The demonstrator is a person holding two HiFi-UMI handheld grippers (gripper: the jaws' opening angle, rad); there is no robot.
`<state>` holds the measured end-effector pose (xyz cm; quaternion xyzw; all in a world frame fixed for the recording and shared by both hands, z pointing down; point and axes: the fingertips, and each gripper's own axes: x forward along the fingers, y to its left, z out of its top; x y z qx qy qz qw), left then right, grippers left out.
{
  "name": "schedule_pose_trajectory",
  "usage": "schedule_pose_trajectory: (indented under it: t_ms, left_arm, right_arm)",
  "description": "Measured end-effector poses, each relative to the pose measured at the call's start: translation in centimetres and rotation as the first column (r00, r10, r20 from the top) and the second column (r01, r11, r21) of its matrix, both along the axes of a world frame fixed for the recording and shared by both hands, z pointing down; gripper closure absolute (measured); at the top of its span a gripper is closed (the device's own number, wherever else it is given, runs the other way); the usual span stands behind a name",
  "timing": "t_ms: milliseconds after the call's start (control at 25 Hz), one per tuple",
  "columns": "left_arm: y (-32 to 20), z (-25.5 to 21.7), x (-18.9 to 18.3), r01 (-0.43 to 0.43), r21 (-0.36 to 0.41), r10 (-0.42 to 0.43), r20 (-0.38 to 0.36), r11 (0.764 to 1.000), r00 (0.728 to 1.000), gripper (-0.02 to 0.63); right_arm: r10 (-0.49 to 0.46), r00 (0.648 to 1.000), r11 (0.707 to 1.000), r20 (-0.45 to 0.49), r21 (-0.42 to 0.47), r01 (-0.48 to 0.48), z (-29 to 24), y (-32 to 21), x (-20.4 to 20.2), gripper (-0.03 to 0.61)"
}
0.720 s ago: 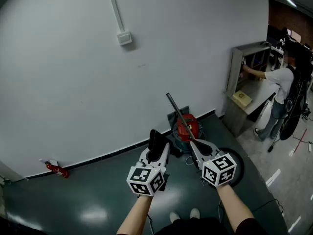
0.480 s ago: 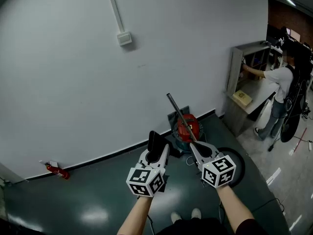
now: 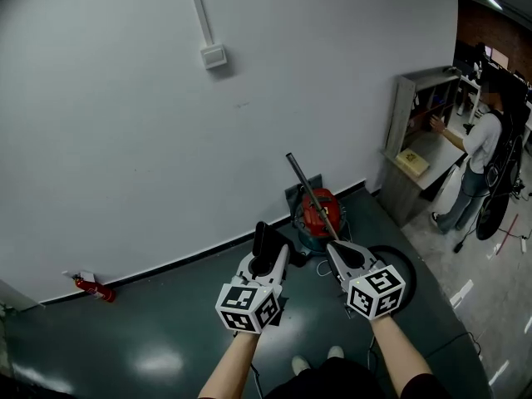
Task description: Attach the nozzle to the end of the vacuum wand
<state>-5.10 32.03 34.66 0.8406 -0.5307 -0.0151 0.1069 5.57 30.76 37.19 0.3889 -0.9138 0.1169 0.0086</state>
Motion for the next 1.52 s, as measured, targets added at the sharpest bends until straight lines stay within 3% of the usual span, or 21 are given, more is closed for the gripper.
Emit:
schedule_pose_trajectory:
  t_ms: [320,1080,1520]
  left_arm:
    - [-3.1,1.9,-0.9,0.011,-0.046,-0.012,-0.01,0.999,1.0,0.528]
    - [-16.5,4.7,-0.1,0.066,-0.104,-0.065,0.017,0.992,0.998,0.528]
    - [-20.5,5.3,-0.4,0.088,-0.116,-0.085,0.033,0.989,0.996,0.528]
  right_arm:
    - [0.0,1.0,0.999,-0.013,-0.047,-0.001,2.1,-3.1,-0.1,0.56]
    - [-0.059,0.998,0.988,0.033,-0.142,0.063,6.0,-17.8,0.9,0.56]
    - [-0.066,0.997,0.982,0.045,-0.173,0.073,7.5,-21.8,1.1,0.56]
